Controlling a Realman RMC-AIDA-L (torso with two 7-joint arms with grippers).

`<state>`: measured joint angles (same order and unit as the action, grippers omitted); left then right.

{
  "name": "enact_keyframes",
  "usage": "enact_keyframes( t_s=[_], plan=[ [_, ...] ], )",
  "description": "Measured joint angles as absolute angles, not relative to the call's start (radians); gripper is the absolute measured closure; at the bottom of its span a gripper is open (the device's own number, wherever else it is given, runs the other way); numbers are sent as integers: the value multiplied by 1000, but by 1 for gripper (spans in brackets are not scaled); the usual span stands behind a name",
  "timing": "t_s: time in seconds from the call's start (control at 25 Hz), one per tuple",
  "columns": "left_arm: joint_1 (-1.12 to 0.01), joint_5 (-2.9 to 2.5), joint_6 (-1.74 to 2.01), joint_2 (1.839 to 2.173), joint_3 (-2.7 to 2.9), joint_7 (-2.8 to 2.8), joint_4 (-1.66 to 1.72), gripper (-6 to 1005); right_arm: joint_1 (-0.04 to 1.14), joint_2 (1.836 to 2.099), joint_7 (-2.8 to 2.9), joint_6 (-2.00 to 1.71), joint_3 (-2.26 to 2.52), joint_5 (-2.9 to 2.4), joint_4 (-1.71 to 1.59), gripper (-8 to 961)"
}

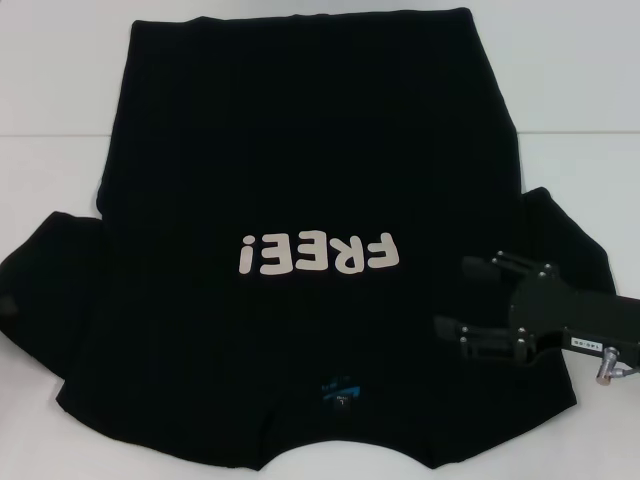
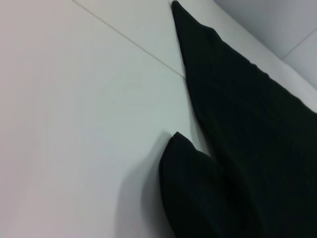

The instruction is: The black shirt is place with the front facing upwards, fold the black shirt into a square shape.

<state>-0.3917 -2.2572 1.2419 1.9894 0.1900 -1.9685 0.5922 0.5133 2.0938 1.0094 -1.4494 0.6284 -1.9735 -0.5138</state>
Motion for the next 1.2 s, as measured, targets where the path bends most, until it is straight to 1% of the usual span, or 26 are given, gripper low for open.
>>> enact_keyframes(
  t_s=[0.28, 0.6, 0.76, 1.12, 1.2],
  plan=[
    [-346, -2188, 1244, 2008, 189, -1967, 592, 995, 508, 2094, 1011, -1457, 621, -1973, -514, 26],
    [-352, -2157, 1244, 2019, 188, -1963, 592, 993, 506, 2094, 1011, -1457, 621, -1972, -514, 26],
    [-350, -2093, 1251, 2030, 187, -1940, 597, 992, 502, 2094, 1011, -1457, 621, -1973, -514, 26],
    [-397, -2063, 1328, 2044, 199, -1821, 603, 989, 502, 2095, 1021, -1457, 621, -1973, -506, 26],
    [-423, -2063, 1364, 2048, 224, -1770, 604, 988, 501, 2094, 1021, -1457, 621, -1973, -505, 26]
  ],
)
